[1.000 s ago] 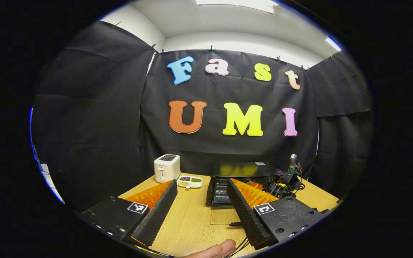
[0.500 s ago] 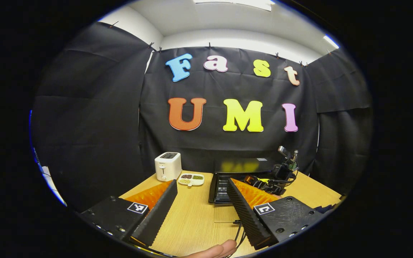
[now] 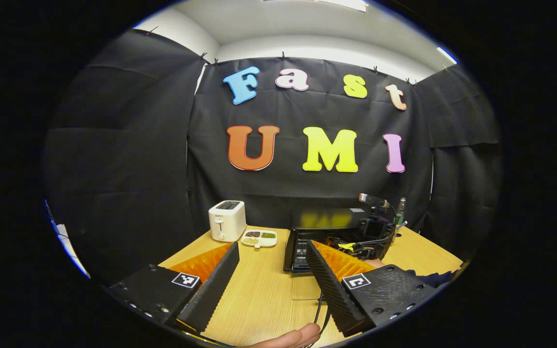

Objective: Open the electric oven with the left hand, put the food in, and close the electric oven.

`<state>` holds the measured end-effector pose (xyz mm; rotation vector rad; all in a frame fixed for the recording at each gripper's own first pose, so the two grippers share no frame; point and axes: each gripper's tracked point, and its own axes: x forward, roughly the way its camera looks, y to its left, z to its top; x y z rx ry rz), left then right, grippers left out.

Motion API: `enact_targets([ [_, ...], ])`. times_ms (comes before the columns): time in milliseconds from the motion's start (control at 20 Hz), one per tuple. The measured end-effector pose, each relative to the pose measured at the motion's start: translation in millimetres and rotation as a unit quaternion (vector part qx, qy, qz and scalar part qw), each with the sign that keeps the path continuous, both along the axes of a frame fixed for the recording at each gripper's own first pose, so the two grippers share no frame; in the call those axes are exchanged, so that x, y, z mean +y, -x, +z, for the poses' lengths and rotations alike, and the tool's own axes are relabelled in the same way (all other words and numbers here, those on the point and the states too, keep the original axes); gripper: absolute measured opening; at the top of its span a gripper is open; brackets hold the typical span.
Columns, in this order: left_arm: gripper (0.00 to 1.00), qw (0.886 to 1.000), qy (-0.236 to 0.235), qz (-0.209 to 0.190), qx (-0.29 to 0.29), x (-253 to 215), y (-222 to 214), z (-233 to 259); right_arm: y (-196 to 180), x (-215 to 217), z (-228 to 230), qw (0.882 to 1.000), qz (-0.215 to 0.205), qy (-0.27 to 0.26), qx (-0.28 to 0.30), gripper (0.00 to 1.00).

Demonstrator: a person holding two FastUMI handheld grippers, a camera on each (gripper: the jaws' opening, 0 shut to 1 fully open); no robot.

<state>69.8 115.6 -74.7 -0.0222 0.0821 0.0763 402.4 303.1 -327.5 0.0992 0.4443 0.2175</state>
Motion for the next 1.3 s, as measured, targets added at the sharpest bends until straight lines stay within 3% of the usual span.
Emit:
enact_targets([
  [100, 0.92, 1.000, 0.000, -0.001, 0.008, -4, -1, -5, 10, 1, -14, 0.999, 0.015, 0.025, 0.026, 0.71],
  [200, 0.92, 1.000, -0.002, 0.000, 0.012, -6, 1, -6, 21, 0, -7, 0.999, 0.021, 0.031, 0.012, 0.80],
  [250, 0.92, 1.000, -0.002, 0.001, 0.014, -6, 2, -8, 29, 0, -1, 0.999, 0.029, 0.035, 0.003, 0.76],
  [550, 0.92, 1.000, -0.004, -0.001, 0.027, -21, 15, -14, 97, -15, 43, 0.997, 0.065, 0.043, -0.025, 0.80],
  [850, 0.92, 0.998, -0.004, -0.023, 0.064, -55, 16, -45, 182, -61, 101, 0.994, 0.076, 0.038, -0.067, 0.82],
  [1050, 0.92, 0.995, 0.003, -0.049, 0.092, -86, 5, -76, 225, -114, 134, 0.992, 0.049, 0.033, -0.108, 0.82],
  [1300, 0.93, 0.989, 0.011, -0.068, 0.129, -112, -17, -132, 261, -196, 151, 0.988, 0.002, 0.062, -0.144, 0.91],
])
